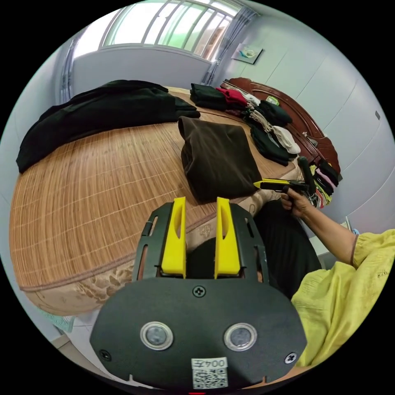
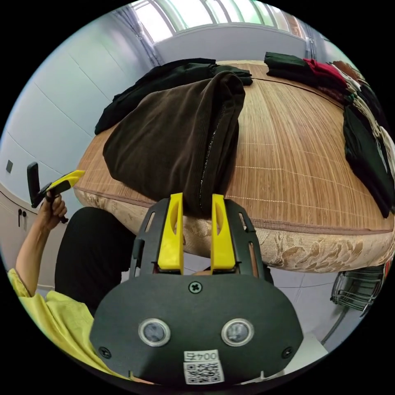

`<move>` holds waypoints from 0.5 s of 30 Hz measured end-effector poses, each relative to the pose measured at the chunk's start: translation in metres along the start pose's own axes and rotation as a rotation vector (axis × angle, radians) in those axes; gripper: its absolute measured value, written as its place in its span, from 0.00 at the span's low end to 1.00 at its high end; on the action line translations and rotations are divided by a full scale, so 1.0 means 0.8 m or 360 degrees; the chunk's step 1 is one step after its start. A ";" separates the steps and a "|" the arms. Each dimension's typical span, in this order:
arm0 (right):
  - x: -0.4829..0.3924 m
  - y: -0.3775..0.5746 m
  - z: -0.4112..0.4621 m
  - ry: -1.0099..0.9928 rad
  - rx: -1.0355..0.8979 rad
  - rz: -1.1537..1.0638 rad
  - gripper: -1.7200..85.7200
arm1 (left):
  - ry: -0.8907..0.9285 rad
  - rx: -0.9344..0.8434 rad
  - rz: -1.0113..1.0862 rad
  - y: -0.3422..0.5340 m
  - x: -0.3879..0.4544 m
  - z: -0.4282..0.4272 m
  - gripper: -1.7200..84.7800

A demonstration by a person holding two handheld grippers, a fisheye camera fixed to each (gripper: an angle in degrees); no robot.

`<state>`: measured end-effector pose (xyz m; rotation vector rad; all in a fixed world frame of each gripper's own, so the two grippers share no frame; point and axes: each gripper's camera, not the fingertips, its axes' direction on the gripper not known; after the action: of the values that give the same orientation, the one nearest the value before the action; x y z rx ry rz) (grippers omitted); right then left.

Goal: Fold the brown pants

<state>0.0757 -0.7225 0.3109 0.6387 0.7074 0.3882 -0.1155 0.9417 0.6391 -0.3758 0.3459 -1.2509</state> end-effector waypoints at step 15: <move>0.031 -0.001 0.032 -0.0128 -0.0031 0.0029 0.16 | 0.0272 0.0021 0.0162 -0.051 0.004 0.194 0.21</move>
<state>0.1108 -0.7205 0.3136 0.6390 0.6209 0.3838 -0.0793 0.9414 0.7958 -0.2375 0.4962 -1.1873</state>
